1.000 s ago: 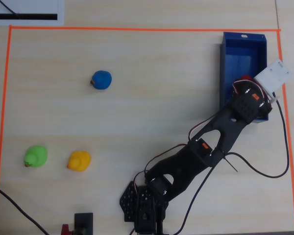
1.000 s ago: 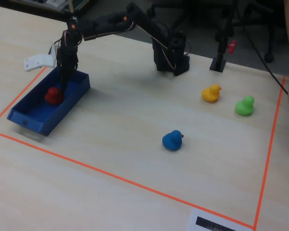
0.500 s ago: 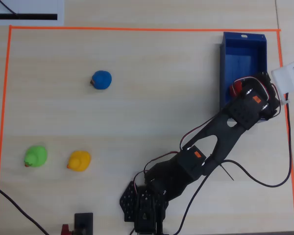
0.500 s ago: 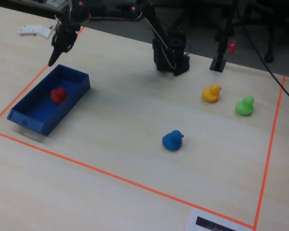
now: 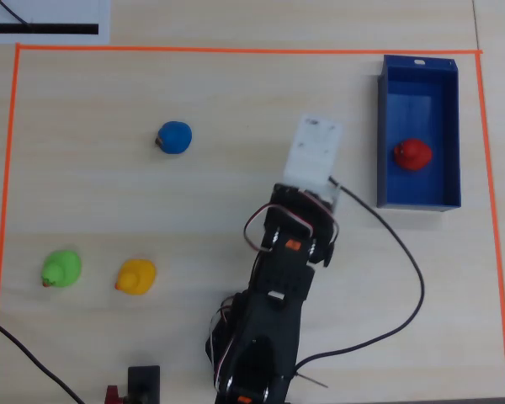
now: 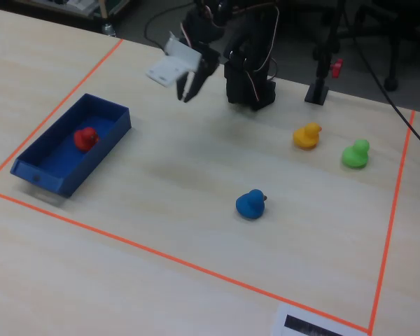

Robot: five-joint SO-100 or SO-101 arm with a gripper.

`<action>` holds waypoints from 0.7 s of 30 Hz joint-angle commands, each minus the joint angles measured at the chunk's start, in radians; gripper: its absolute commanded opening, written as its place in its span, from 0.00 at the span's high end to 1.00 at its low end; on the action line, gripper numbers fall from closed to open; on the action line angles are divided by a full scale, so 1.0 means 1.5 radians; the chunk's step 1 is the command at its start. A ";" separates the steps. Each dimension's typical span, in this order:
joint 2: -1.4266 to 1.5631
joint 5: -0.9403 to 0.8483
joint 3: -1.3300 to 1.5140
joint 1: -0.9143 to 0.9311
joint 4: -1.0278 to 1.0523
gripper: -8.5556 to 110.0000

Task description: Grasp red duck and put it into box.

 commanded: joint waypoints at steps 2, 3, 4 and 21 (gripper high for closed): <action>0.334 -0.039 0.338 -0.130 0.038 0.93; 0.369 -0.039 0.366 -0.145 0.051 0.93; 0.399 -0.039 0.390 -0.156 0.065 0.93; 0.506 -0.012 0.535 -0.213 0.072 0.93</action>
